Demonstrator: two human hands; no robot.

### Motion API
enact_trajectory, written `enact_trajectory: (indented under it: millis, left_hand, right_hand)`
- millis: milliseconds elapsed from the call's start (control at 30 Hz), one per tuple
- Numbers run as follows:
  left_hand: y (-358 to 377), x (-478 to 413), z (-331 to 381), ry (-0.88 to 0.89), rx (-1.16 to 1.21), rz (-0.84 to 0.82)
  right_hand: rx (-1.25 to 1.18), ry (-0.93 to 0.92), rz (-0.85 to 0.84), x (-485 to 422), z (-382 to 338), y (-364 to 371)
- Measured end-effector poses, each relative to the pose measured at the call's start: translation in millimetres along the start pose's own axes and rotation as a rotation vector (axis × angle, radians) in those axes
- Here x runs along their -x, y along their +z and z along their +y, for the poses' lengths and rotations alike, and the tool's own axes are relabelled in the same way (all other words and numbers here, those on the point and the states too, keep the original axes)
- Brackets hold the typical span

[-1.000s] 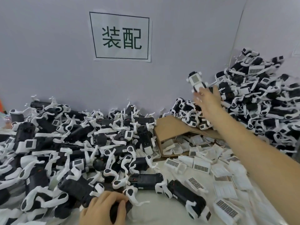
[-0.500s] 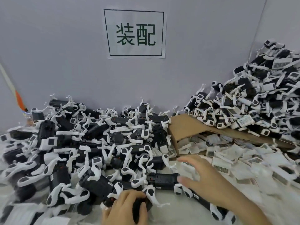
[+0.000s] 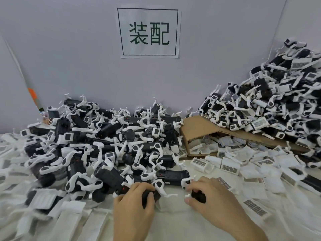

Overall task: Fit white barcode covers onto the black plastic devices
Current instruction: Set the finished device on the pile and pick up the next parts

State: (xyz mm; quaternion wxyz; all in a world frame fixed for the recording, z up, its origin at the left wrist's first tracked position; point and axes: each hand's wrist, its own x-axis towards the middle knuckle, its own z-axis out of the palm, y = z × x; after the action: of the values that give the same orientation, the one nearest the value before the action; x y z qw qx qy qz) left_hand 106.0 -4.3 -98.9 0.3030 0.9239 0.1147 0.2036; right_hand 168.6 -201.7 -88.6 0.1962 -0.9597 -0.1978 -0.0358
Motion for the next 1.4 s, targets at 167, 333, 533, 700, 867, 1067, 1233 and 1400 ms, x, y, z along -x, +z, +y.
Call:
enact_trajectory:
  millis: [167,333,533,700,867,1067,1233,1400]
  left_hand:
    - [6,1,-3,0.028,0.195,0.132]
    - [13,1,-8,0.011,0.235,0.189]
    - [15,-1,-11,0.073,0.236,0.213]
    - [10,6,-1,0.307,0.399,0.243]
    - [12,10,0,0.321,0.38,-0.091]
    - [11,6,2,0.214,0.599,-0.061]
    - [5,1,3,0.107,0.872,-0.208]
    - [-1,8,0,-0.067,0.995,-0.178]
  right_hand:
    - [-0.019,-0.027,0.062,4,-1,5]
    - [-0.336,0.055,0.333,1,11,-9]
    - [-1.079,0.012,0.504,1,27,-31]
    - [-1.792,0.011,0.315,0,23,-35]
    - [-2.166,0.004,0.074,0,11,-25]
    - [-2.326,0.018,-0.12,4,0,-20]
    - [-2.28,-0.013,-0.258,6,-12,-14]
    - [-1.88,-0.059,-0.148,4,-13,-4]
